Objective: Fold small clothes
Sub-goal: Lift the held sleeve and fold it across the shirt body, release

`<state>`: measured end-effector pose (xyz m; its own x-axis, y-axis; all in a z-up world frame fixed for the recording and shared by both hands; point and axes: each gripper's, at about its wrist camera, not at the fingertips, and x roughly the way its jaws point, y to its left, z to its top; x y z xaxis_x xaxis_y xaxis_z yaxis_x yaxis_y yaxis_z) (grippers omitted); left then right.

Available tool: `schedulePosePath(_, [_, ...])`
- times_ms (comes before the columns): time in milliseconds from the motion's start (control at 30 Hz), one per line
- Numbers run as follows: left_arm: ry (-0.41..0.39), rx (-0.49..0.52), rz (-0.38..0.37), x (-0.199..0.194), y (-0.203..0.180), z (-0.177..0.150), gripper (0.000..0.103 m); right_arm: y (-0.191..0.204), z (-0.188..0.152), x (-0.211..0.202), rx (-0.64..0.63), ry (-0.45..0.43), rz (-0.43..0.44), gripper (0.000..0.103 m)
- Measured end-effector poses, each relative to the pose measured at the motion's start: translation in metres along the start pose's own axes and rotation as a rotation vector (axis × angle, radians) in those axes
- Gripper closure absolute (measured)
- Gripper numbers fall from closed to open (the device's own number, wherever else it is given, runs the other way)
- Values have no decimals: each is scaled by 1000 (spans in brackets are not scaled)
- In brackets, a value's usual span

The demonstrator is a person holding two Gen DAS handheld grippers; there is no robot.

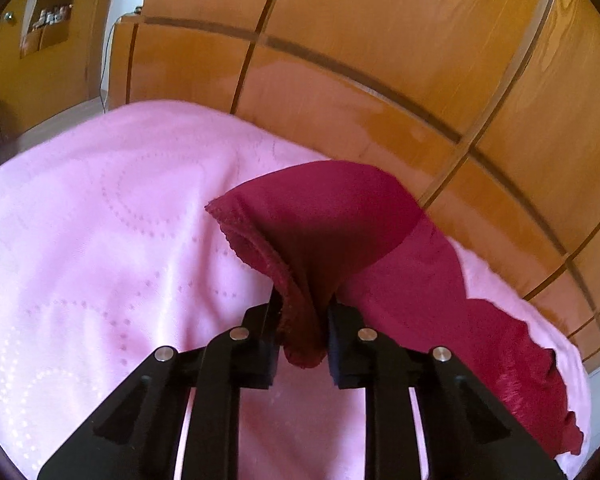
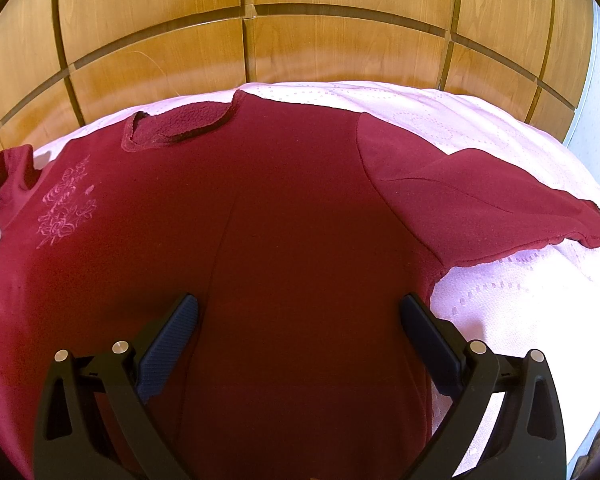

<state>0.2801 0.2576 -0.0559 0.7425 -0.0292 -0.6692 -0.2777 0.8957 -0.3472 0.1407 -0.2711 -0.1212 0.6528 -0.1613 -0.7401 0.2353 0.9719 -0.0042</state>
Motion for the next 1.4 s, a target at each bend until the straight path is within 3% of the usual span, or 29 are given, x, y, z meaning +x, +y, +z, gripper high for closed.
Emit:
schedulePosePath(367, [44,28,-118,-70,-21,39,86,-1,-1,-1,3,-1,3,3])
schedulePosePath(600, [28,-53,-200,-108,-17,54,86,-1,-1,-1,3,-1,4,3])
schedulePosePath(967, [60,125,-317,-108,-118,5,86,-2,0,-1,7,-2,8,3])
schedulePosePath(1400, [207,302,-418,-69,-226,-69,86,-2,0,-2,8,-2,7,3])
